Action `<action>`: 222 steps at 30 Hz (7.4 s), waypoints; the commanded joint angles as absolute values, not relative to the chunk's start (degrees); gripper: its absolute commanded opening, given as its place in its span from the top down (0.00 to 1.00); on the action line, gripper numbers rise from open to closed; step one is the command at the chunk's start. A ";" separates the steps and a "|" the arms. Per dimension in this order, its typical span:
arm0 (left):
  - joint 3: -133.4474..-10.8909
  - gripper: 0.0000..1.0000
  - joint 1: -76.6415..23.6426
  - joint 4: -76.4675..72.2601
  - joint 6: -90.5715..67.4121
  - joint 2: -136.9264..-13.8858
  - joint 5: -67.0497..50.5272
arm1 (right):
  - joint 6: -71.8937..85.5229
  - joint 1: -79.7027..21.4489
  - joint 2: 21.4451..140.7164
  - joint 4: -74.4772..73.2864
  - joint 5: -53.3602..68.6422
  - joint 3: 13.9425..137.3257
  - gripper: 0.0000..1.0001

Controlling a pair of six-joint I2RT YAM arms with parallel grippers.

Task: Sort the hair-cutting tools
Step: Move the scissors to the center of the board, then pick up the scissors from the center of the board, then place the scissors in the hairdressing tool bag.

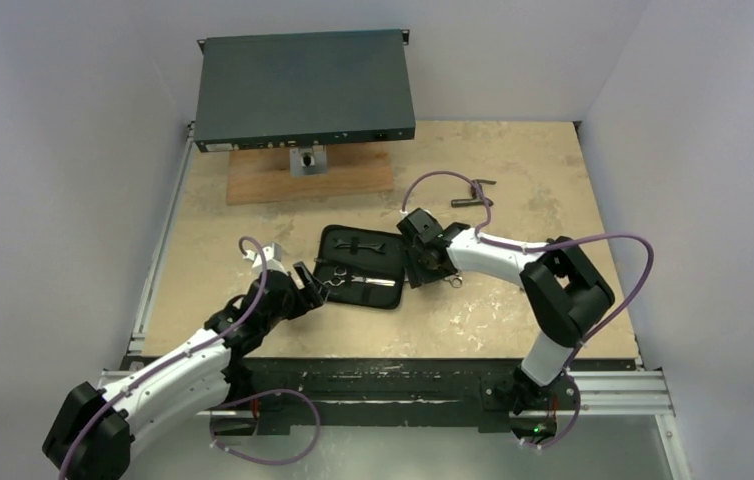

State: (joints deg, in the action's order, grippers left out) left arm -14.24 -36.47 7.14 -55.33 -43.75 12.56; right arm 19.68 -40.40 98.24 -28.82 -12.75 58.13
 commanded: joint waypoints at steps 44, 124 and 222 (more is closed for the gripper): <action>-13.93 0.26 -37.15 4.68 -56.58 -44.34 11.43 | 41.49 -29.05 84.28 -12.54 -11.71 37.61 0.75; -15.54 0.24 -38.94 19.02 -56.96 -30.41 21.09 | -2.93 -64.55 90.73 -42.32 -29.76 73.66 1.00; -9.14 0.25 -38.89 18.62 -65.83 -24.39 22.75 | -20.47 -66.29 106.44 -39.49 -28.68 70.65 1.00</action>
